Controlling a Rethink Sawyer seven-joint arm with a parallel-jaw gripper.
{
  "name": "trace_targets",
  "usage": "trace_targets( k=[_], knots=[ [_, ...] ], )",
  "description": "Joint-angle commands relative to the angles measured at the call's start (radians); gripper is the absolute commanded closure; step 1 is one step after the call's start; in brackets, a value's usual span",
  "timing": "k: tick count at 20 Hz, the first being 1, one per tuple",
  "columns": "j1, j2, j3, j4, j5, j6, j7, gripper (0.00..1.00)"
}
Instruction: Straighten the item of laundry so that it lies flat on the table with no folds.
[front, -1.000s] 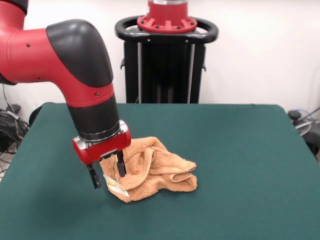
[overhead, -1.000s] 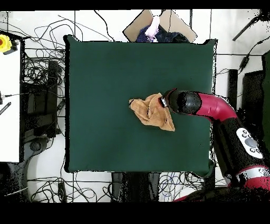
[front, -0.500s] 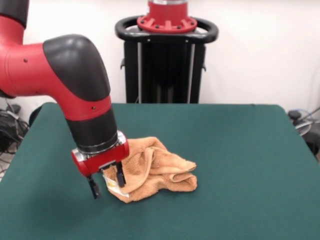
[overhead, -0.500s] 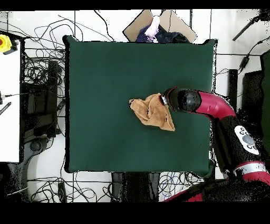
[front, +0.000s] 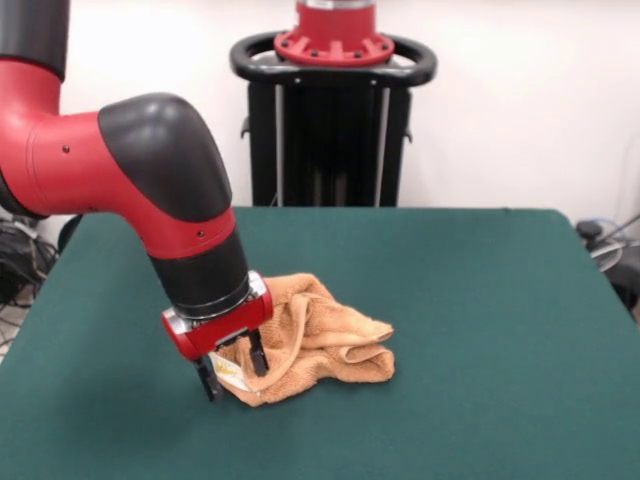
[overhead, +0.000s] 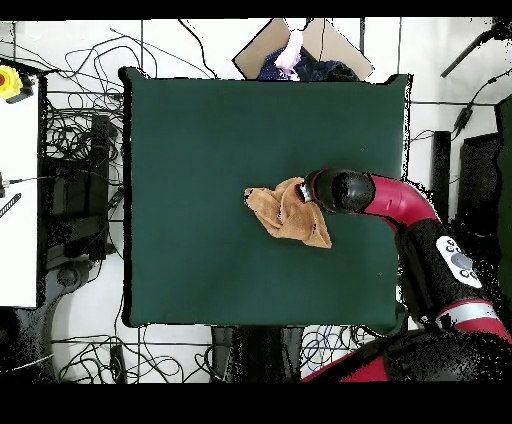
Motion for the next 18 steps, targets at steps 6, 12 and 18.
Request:
trace_targets(
  k=[6,12,18],
  knots=[
    [-0.001,0.008,0.094,0.052,-0.014,0.101,-0.144,0.0],
    [0.008,0.005,0.089,0.041,-0.038,0.057,-0.115,1.0],
    [0.011,-0.007,0.086,0.051,-0.056,0.028,-0.108,1.0]
  ],
)
